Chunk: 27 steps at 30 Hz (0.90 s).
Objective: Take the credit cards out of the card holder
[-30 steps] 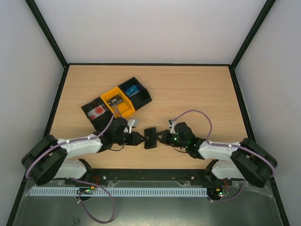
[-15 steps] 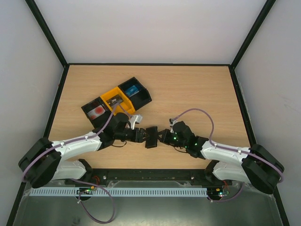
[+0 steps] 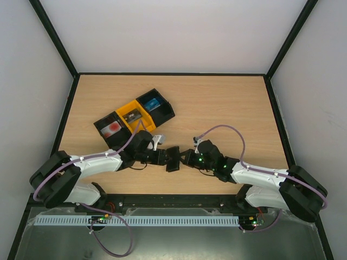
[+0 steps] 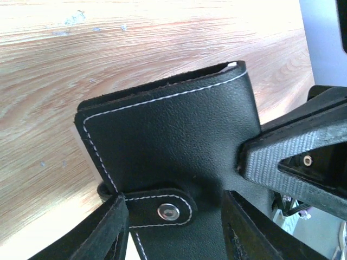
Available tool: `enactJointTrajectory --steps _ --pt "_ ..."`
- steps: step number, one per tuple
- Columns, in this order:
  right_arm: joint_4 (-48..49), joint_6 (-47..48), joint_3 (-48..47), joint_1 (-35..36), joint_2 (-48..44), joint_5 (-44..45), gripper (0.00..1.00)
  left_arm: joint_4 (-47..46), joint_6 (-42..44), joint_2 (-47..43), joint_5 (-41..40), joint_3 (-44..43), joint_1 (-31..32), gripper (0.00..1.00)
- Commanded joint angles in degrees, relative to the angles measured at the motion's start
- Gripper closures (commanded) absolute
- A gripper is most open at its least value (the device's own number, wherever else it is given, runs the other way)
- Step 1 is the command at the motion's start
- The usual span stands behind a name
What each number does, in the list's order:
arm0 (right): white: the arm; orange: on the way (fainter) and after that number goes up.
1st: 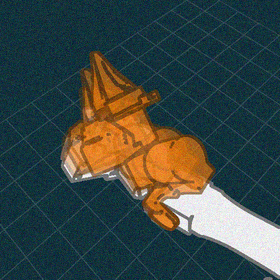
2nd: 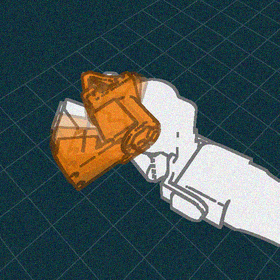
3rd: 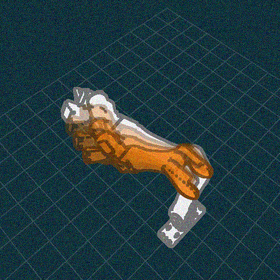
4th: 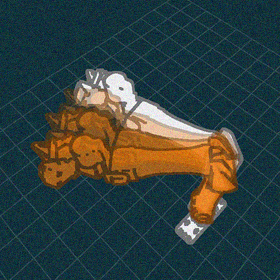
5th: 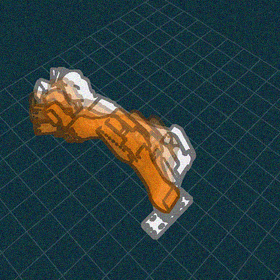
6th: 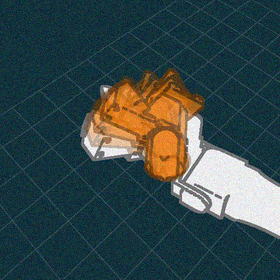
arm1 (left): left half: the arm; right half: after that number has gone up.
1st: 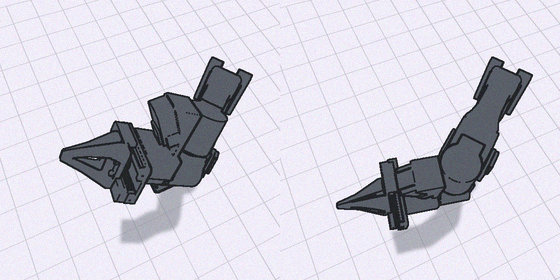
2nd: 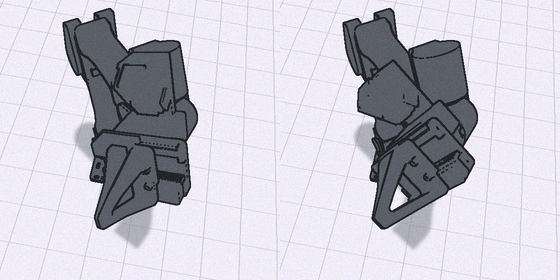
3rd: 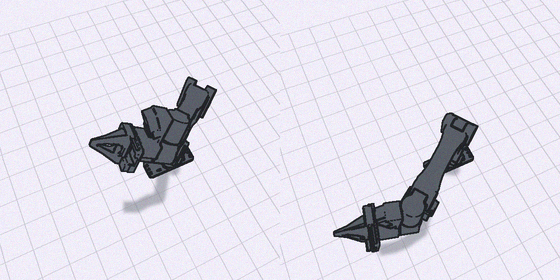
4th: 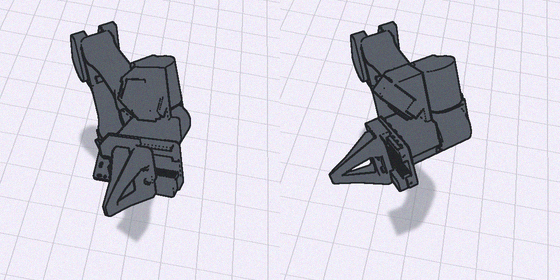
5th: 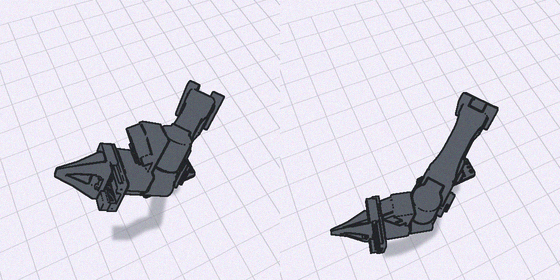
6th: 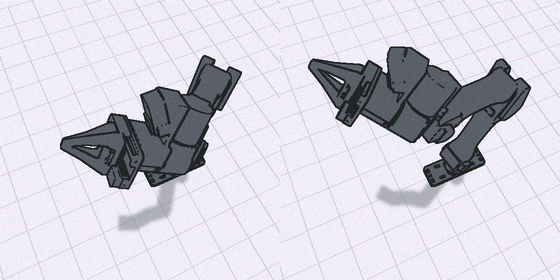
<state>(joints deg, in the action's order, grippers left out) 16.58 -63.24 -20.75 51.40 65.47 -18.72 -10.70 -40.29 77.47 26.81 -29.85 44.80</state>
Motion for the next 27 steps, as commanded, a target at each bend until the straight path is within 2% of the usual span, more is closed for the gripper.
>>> enactJointTrajectory --steps 1,16,27 --pt "3.8 -0.8 -0.2 0.6 -0.9 -0.6 0.98 1.9 1.7 1.0 -2.6 -0.6 0.3 0.52" --pt "2.4 -0.5 0.2 0.6 -0.6 0.2 0.98 6.5 3.7 0.0 -7.3 -0.1 0.3 0.59" --pt "2.1 -0.7 0.5 0.6 -0.2 0.6 0.98 5.7 2.5 0.5 -6.9 0.5 0.3 0.65"
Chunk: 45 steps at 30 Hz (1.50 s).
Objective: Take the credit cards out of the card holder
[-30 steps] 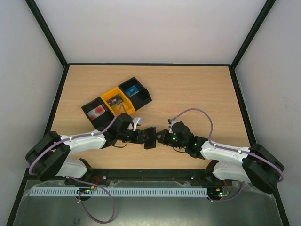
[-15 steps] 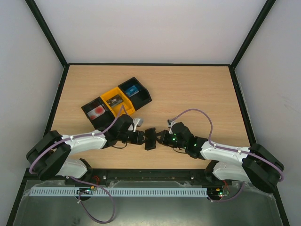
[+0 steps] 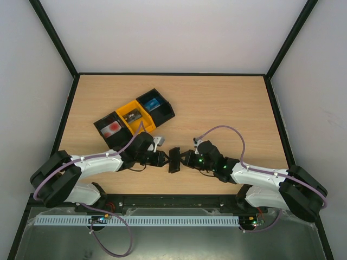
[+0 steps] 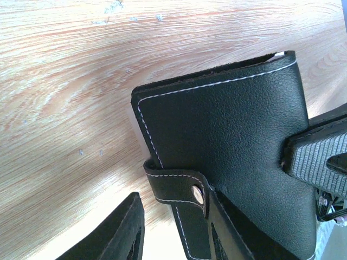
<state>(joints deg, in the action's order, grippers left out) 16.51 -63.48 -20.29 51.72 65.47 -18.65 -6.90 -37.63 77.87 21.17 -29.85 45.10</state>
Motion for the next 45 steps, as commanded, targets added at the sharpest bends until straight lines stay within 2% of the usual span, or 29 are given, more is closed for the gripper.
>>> enactJointTrajectory --steps 1,11,18,45 --pt "2.2 -0.4 0.1 0.4 -0.1 0.5 0.98 1.4 -0.4 0.1 -0.7 0.6 0.0 0.66" --pt "4.3 -1.4 0.0 1.4 2.7 0.2 0.98 -4.1 -3.1 2.1 5.0 1.7 0.0 0.76" --pt "3.7 -1.1 0.1 1.5 2.5 1.0 0.98 -2.7 -2.7 1.4 3.6 1.8 0.0 0.97" --pt "-0.6 1.6 1.7 1.5 3.6 7.0 0.98 4.7 -0.9 -1.9 -4.2 2.3 0.0 0.97"
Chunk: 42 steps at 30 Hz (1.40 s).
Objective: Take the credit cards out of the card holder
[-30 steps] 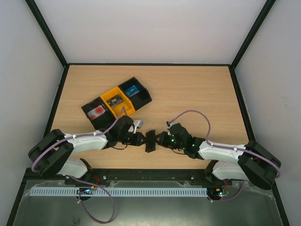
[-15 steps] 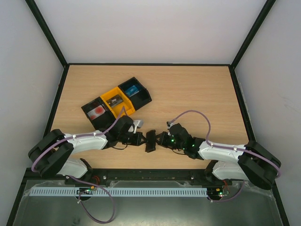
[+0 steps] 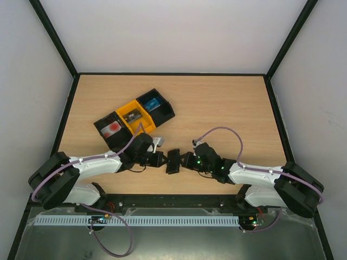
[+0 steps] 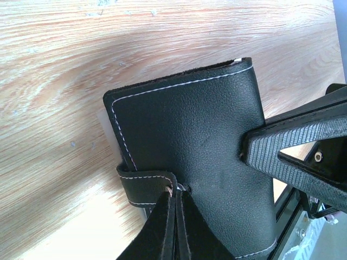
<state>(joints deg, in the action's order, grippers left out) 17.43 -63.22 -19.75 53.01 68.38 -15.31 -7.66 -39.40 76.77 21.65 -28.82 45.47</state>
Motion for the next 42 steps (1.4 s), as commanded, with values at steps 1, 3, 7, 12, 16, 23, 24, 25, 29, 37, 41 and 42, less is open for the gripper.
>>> enactJointTrajectory --steps 1,3,7,12,16,23,24,25,29,37,41,42 --pt "-1.8 1.5 1.1 0.2 0.8 3.8 0.98 5.8 1.1 -0.9 -5.1 1.3 -0.4 0.97" --pt "-2.5 1.7 1.1 0.2 0.9 4.7 0.98 6.8 1.4 -1.0 -6.2 1.3 -0.4 0.97" --pt "-3.2 2.0 1.3 0.2 0.7 5.5 0.98 7.4 1.6 -1.6 -6.7 1.5 -0.4 0.97" --pt "-3.1 2.0 1.4 0.2 1.1 5.7 0.98 7.2 1.3 -2.7 -6.2 1.9 -0.4 0.97" --pt "-4.5 1.9 0.5 0.2 1.7 6.3 0.85 6.9 1.1 -4.0 -4.7 2.0 -0.4 0.97" --pt "-12.0 3.0 -2.8 0.2 0.5 7.1 0.62 4.4 -0.2 -7.7 -2.1 3.0 -0.4 0.97" --pt "-12.5 3.2 -3.5 0.2 0.2 6.6 0.58 4.1 -0.4 -8.3 -1.4 2.9 -0.4 0.97" --pt "-13.0 3.4 -3.9 0.2 0.0 6.2 0.56 3.6 -0.8 -8.9 -1.1 2.9 -0.4 0.97" --pt "-13.7 3.9 -5.1 0.3 -0.5 5.3 0.49 1.1 -2.6 -11.2 1.4 3.3 -0.4 0.97" --pt "-9.5 3.8 -4.6 0.3 2.0 2.2 0.33 -3.9 -5.8 -14.8 4.9 3.6 -0.3 0.97" --pt "-7.1 3.3 -4.0 0.3 1.7 0.5 0.27 -3.9 -5.7 -16.0 5.3 3.3 -0.4 0.97" --pt "-7.0 3.3 -4.1 0.3 1.4 0.5 0.23 -3.9 -5.6 -16.2 5.3 3.3 -0.3 0.97"
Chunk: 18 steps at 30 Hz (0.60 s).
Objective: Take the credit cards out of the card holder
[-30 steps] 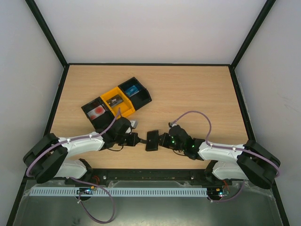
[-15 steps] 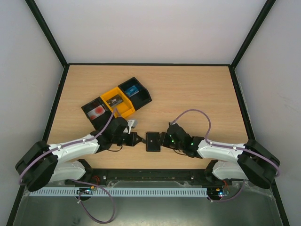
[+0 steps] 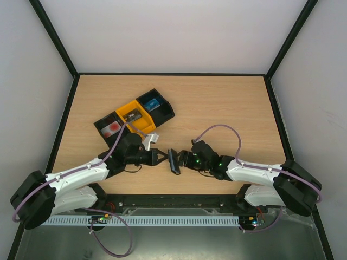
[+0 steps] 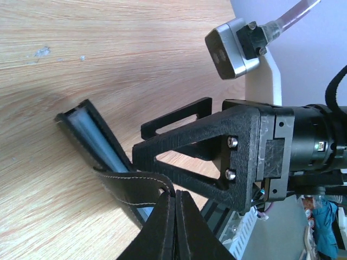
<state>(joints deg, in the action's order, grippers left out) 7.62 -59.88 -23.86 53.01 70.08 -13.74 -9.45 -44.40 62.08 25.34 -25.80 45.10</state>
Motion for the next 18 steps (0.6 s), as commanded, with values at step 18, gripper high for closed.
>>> enactJointTrajectory --steps 18 --pt "-2.3 1.8 -0.1 0.3 0.9 5.0 0.55 5.3 2.4 -1.0 -5.2 0.1 0.0 0.97"
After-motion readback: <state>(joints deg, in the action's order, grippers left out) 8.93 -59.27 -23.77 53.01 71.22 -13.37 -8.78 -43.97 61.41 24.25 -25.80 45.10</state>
